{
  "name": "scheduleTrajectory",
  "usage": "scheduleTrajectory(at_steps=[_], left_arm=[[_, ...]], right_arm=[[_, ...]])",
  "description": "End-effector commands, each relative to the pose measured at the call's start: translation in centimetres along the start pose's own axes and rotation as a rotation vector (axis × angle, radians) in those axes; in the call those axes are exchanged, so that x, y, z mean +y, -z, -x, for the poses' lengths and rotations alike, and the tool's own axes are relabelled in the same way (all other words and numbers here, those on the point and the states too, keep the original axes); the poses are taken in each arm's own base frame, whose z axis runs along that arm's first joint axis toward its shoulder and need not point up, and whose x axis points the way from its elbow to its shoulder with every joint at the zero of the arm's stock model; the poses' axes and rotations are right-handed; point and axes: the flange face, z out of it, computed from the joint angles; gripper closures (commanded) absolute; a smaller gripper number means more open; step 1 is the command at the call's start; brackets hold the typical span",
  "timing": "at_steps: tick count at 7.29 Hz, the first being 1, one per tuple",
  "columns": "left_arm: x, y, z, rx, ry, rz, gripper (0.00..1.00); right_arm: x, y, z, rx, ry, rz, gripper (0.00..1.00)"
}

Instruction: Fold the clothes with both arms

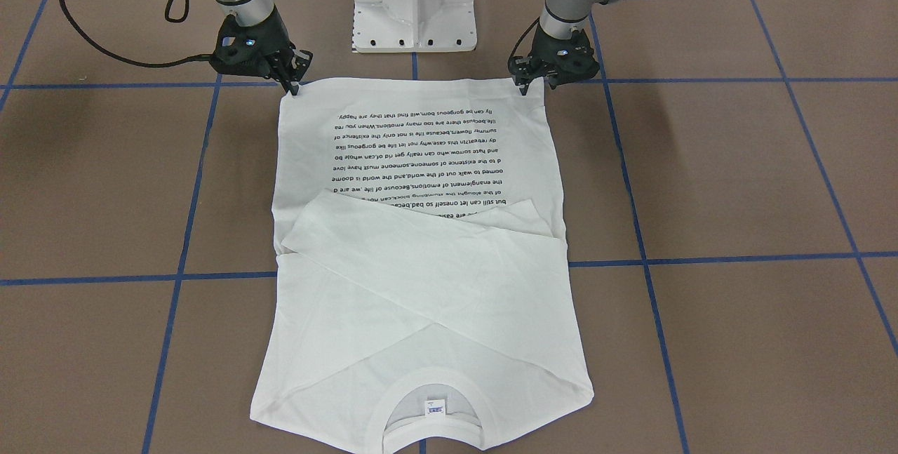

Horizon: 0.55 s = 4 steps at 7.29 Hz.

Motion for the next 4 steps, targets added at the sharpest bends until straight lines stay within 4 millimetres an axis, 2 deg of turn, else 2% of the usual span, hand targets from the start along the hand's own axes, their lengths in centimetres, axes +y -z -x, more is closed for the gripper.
scheduleTrajectory(at_steps=[1, 4], left_arm=[[0.06, 0.15, -0.29, 0.006, 0.001, 0.001, 0.39], [0.19, -0.01, -0.20, 0.002, 0.005, 0.003, 0.40]], right_arm=[[-0.22, 0.06, -0.11, 0.001, -0.004, 0.000, 1.00], [-0.47, -0.01, -0.21, 0.005, -0.006, -0.003, 1.00]])
